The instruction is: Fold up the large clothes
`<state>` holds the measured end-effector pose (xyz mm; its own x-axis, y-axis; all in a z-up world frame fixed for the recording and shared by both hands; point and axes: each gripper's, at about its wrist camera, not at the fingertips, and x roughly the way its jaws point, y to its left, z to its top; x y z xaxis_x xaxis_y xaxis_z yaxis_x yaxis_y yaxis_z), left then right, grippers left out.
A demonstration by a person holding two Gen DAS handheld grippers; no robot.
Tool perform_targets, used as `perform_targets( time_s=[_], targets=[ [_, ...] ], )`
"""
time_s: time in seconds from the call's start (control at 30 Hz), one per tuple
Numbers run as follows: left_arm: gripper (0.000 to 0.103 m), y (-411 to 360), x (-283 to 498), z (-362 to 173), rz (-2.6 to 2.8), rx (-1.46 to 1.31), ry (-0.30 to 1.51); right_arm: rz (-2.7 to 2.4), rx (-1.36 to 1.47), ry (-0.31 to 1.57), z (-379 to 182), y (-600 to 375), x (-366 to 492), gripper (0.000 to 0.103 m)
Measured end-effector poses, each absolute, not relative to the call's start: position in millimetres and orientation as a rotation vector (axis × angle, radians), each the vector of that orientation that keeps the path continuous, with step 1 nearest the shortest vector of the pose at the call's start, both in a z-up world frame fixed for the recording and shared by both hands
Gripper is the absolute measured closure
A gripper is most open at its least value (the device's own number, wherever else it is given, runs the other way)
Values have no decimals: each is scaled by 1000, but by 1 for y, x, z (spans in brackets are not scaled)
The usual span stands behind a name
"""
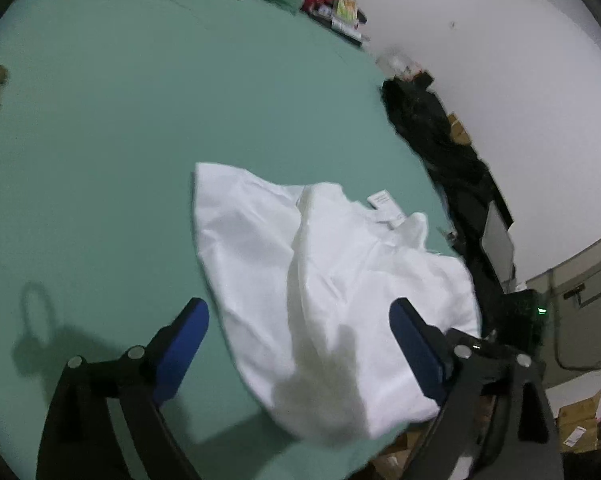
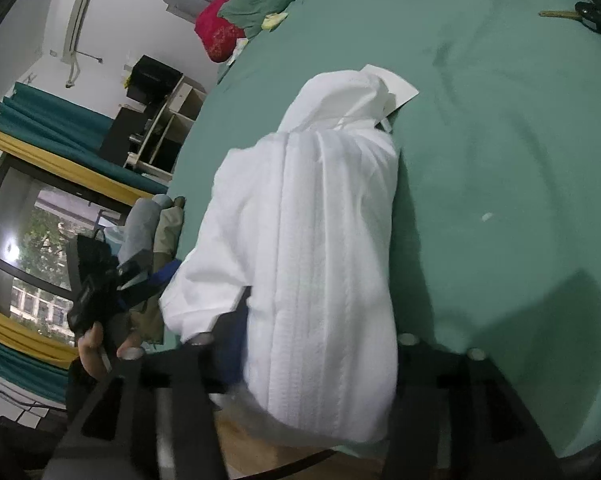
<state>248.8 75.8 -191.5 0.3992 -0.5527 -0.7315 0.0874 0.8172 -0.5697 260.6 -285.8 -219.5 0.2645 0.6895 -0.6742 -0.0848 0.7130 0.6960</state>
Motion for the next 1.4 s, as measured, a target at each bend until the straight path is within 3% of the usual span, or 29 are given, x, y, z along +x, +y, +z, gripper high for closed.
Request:
perform_targets(
  time_s=[0.1, 0.2, 0.33, 0.4, 0.57, 0.87, 1.2, 1.3, 1.4],
  targets=[
    [10, 62, 266, -218, -411, -483, 1172, 571, 608, 1167, -213, -299, 261, 38],
    [5, 63, 257, -222, -428, -516, 1144, 570, 615, 1110, -201, -309, 263, 36],
    [4, 59, 255, -226, -541, -611, 1163, 581, 588, 1119, -209, -311, 269, 37],
    [3, 53, 255, -228, -586, -645, 1165, 567, 565, 1144, -221, -311, 271, 49],
    [3, 22, 252, -227, -699, -598, 1201, 558, 567, 1140, -237, -314, 279, 54],
    [2, -16, 248, -224, -604, -341, 1239, 571, 595, 1117, -245, -311, 275, 54],
    [3, -19, 231, -229, -493, -280, 1120, 568, 589, 1108, -242, -307, 270, 46],
    [12, -18, 227, -229, -487, -281, 1101, 571, 591, 1098, -243, -304, 270, 46],
    [42, -20, 221, -227, -504, -295, 1080, 563, 540, 1085, -242, -296, 268, 55]
  ],
)
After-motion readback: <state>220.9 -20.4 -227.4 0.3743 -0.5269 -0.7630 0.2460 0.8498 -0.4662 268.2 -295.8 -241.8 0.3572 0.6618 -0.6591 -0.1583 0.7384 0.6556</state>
